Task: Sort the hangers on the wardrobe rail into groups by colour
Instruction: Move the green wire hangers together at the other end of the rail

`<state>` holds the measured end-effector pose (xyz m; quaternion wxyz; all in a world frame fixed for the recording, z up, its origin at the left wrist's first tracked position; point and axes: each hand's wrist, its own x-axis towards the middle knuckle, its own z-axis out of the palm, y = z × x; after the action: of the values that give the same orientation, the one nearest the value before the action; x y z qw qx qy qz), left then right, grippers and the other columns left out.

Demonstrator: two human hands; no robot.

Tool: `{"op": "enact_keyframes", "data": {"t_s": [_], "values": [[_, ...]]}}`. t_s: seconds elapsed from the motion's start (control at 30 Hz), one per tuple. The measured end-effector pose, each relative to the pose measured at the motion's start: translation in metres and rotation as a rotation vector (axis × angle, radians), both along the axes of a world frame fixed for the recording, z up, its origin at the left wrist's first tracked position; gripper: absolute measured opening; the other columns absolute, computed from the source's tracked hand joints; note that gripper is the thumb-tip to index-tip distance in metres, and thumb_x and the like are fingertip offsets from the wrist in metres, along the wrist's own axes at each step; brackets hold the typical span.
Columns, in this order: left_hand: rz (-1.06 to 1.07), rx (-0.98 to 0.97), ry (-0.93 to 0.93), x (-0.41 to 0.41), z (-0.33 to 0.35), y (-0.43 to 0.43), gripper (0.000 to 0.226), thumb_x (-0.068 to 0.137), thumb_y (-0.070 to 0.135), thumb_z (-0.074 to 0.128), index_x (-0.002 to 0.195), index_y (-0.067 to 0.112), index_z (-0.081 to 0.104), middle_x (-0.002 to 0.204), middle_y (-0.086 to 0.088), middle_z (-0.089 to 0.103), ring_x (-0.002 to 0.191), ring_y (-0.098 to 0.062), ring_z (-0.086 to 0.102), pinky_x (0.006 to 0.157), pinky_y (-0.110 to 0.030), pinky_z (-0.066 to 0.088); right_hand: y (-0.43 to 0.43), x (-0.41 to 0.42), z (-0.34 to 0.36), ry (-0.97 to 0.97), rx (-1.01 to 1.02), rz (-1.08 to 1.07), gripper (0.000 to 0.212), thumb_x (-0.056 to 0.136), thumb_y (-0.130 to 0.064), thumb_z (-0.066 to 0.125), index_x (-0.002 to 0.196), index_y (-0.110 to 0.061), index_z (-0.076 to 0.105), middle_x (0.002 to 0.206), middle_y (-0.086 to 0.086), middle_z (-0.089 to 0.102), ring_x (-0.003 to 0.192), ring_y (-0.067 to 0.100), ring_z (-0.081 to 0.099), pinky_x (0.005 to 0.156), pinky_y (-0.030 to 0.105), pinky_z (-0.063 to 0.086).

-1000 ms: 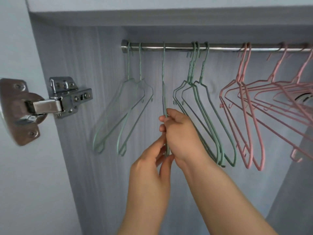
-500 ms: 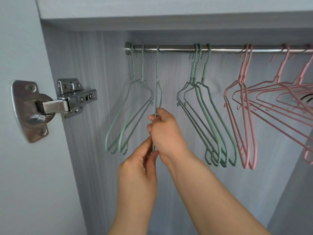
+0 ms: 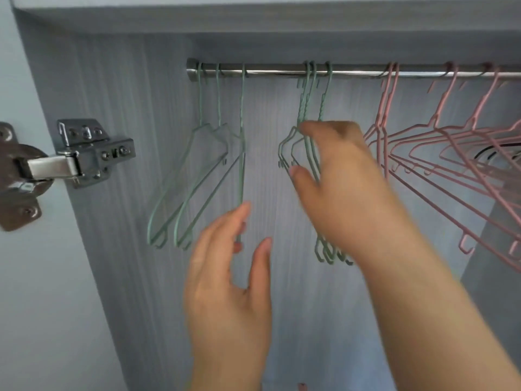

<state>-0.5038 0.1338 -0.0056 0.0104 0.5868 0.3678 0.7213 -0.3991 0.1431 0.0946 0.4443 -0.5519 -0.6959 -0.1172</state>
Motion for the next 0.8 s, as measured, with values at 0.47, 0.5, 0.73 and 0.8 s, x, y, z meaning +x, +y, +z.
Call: {"op": "enact_keyframes", "data": {"t_s": [0.47, 0.5, 0.73, 0.8], "values": [[-0.394, -0.419, 0.227, 0.061, -0.015, 0.012, 0.021, 0.088, 0.024, 0.056, 0.109, 0.026, 0.056, 0.107, 0.022, 0.051, 0.107, 0.003, 0.046, 0.085, 0.006, 0.026, 0.039, 0.034, -0.008, -0.215, -0.376, -0.262, 0.006, 0.085, -0.008, 0.052, 0.08, -0.005, 0.052, 0.075, 0.004, 0.053, 0.073, 0.018, 0.048, 0.053, 0.022, 0.034], [-0.388, -0.399, 0.215, 0.061, -0.016, 0.012, 0.019, 0.087, 0.022, 0.056, 0.105, 0.027, 0.057, 0.107, 0.018, 0.054, 0.105, 0.004, 0.048, 0.084, 0.005, 0.028, 0.043, 0.033, -0.011, -0.201, -0.368, -0.247, 0.021, 0.085, -0.008, 0.05, 0.066, -0.008, 0.043, 0.066, 0.001, 0.044, 0.066, 0.017, 0.045, 0.046, 0.023, 0.029], [-0.36, -0.329, 0.067, 0.048, -0.011, 0.015, 0.015, 0.087, 0.017, 0.055, 0.083, 0.03, 0.062, 0.087, 0.009, 0.066, 0.088, -0.007, 0.062, 0.078, -0.013, 0.046, 0.048, 0.013, -0.014, -0.107, -0.298, -0.134, 0.038, 0.085, -0.007, 0.043, 0.053, -0.014, 0.025, 0.054, 0.001, 0.032, 0.046, 0.012, 0.029, 0.042, 0.026, 0.017], [-0.332, -0.325, 0.066, 0.043, -0.011, 0.015, 0.02, 0.086, 0.017, 0.057, 0.079, 0.036, 0.059, 0.084, 0.011, 0.067, 0.085, -0.005, 0.062, 0.074, -0.009, 0.045, 0.051, 0.009, -0.015, -0.089, -0.282, -0.103, 0.038, 0.084, -0.006, 0.043, 0.053, -0.014, 0.024, 0.053, 0.001, 0.031, 0.046, 0.012, 0.028, 0.041, 0.026, 0.017]]}}
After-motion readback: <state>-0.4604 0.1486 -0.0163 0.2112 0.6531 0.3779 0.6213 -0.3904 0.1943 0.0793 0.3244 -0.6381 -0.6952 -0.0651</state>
